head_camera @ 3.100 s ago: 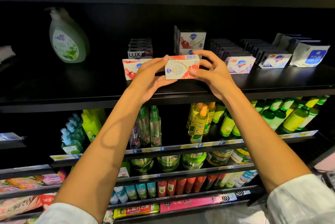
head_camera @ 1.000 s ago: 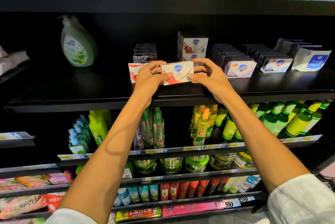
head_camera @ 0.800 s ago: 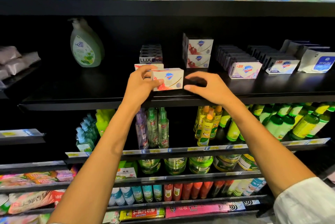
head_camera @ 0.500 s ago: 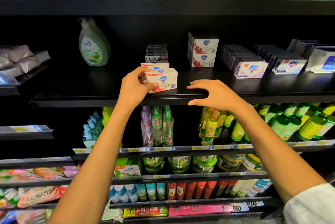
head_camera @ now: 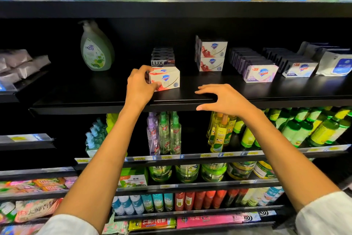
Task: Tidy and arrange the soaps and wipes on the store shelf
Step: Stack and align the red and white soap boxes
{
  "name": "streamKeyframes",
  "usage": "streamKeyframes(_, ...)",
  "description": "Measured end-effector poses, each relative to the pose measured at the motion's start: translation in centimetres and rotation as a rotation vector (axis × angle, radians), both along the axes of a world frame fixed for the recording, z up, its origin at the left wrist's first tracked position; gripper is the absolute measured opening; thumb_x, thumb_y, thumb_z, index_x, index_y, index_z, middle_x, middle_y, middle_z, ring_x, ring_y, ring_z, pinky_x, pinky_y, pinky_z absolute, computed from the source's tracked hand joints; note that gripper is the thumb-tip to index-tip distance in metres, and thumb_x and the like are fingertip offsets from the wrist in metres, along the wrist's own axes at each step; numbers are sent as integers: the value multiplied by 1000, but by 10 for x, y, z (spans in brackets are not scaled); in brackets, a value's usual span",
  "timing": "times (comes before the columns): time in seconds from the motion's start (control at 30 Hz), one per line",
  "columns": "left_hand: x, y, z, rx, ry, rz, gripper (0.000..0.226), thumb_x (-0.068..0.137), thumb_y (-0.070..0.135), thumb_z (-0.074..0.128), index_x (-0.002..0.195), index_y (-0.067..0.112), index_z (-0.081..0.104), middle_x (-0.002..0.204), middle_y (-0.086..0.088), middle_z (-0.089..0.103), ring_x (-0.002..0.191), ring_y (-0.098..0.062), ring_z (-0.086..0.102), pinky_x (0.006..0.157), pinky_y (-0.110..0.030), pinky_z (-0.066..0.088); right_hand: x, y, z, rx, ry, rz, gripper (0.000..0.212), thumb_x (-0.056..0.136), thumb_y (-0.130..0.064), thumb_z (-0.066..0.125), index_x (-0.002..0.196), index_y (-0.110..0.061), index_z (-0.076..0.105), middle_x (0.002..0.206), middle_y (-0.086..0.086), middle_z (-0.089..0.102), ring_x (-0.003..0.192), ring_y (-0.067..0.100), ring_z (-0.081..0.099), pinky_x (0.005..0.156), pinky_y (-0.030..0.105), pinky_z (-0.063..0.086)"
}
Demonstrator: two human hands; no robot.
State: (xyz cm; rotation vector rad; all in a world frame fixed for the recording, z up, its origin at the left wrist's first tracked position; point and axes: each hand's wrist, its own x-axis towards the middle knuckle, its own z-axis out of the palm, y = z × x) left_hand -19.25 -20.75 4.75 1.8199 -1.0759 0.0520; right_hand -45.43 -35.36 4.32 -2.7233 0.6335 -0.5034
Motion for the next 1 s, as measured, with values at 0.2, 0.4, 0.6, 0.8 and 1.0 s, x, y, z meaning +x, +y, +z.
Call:
streamKeyframes(0.2,-6,7,-4,-17,-51,18,57,84,17,85,134,22,57,128,-7,51,114,-24,61,99,-44,55,0,1,6,108,-76,-14,52,83,-66,74,128,-40,71,136,-18,65,130,-1,55,112,25,41)
streamKeyframes(0.4,-38,17,-10,-106,-308,-44,44,93,25,73,134,14,60,126,-9,52,118,-28,55,100,-40,49,9,-13,14,264,-437,-185,27,92,-43,77,114,-28,77,109,-14,75,100,-11,65,86,2,45)
streamKeyframes(0.6,-72,-5,3,228,-461,-449,58,101,54,57,148,20,54,142,0,53,131,-17,49,108,-31,40,32,-59,27,393,-721,-432,32,87,-27,83,116,-20,71,104,1,75,95,13,70,85,30,56)
streamKeyframes(0.8,-71,-24,-3,429,-454,-552,62,98,65,53,149,29,55,154,10,49,142,-10,44,110,-29,34,53,-103,38,423,-780,-529,58,85,-15,85,136,-5,59,134,11,67,117,18,64,94,28,55)
streamKeyframes(1.0,-67,-27,-6,435,-427,-550,62,96,66,55,148,31,56,157,12,48,147,-8,38,118,-30,28,73,-147,42,402,-665,-572,84,81,-32,88,150,-10,44,150,10,56,139,28,54,113,44,46)
